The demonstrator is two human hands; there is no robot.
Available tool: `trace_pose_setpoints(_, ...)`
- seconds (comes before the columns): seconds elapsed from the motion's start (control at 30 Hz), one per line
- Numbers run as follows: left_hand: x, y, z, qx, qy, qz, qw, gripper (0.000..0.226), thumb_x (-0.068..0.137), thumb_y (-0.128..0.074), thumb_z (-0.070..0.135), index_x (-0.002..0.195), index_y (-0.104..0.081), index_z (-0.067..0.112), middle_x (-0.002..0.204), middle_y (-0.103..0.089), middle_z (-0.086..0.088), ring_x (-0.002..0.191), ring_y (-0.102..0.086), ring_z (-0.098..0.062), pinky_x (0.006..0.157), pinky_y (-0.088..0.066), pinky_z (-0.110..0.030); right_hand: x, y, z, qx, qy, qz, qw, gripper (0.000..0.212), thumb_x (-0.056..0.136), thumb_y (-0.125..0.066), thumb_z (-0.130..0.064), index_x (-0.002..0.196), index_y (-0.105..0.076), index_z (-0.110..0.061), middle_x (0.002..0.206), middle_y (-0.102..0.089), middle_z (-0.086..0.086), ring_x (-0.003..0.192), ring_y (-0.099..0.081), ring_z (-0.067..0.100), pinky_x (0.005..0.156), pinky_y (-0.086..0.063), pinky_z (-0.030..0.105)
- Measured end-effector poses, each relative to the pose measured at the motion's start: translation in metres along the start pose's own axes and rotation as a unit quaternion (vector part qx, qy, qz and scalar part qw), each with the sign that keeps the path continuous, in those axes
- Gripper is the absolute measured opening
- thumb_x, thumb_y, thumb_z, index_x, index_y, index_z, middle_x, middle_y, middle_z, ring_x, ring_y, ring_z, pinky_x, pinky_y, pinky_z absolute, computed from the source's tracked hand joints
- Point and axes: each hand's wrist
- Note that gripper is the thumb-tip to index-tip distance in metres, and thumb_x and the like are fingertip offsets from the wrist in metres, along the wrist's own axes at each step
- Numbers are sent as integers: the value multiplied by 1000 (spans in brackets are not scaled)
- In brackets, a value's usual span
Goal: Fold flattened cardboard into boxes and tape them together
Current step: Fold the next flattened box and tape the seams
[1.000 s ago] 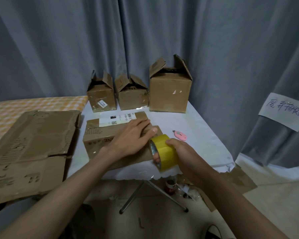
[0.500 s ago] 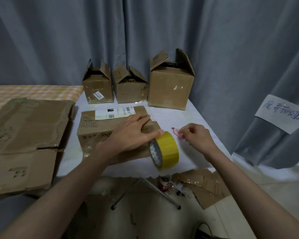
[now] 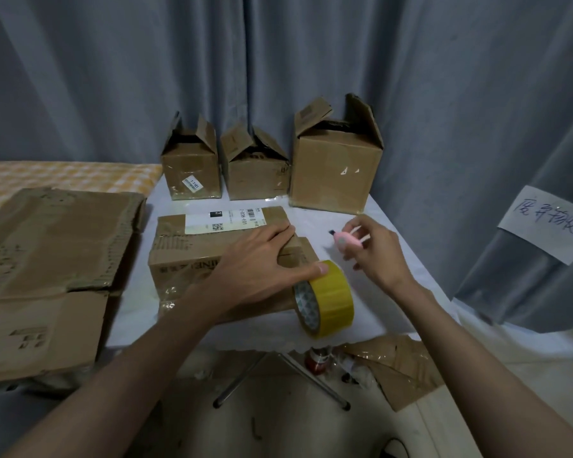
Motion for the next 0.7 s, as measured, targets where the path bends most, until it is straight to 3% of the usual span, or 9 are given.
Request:
trace_pose_setpoints(0.1,1,0,-1,-6,2,2,1000,118,60,-21,99,156,-22,30,162,-18,13,144,-21,-11,114,-19,-34,-3,13,-20,119,76,-18,990,16,88,-75,-10,98,-73,-22,96,-71,3,77,-70,20,54,-58,35)
trace_pose_setpoints(0.17,2,0,-1,-10,4,1,1000,120,58,-22,100,155,-23,30,162,-18,13,144,-21,-11,114,-20,-35,-8,18,-29,118,128,-39,984,18,87,-74,-8,99,-76,-22,102,-73,-5,89,-68,19,62,-59,34)
trace_pose_setpoints(0.27,2,-1,-1,-10,4,2,1000,121,58,-22,101,155,-23,30,162,-18,14,144,-21,-10,113,-20,-33,-15,19,-34,60,184,-59,979,22,86,-73,-2,97,-77,-20,97,-75,-11,92,-68,13,74,-57,35)
trace_pose_setpoints(0.4,3,-3,-2,-8,1,8,1000,121,57,-20,102,155,-23,30,161,-19,14,143,-21,-10,107,-19,-30,-16,16,-36,48,208,-80,974,18,86,-74,-1,97,-78,-14,96,-75,-8,93,-70,9,80,-57,37)
trace_pose_setpoints(0.7,3,-4,-2,0,1,9,1000,117,61,-21,100,156,-22,31,162,-17,13,144,-20,-10,110,-19,-32,-12,8,-33,41,229,-95,968,17,87,-73,-1,98,-79,-14,95,-75,-6,93,-70,9,81,-57,35)
Point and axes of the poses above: each hand's wrist, its own x-axis towards the middle knuckle, its own y-axis out of the back of the hand, z = x × y
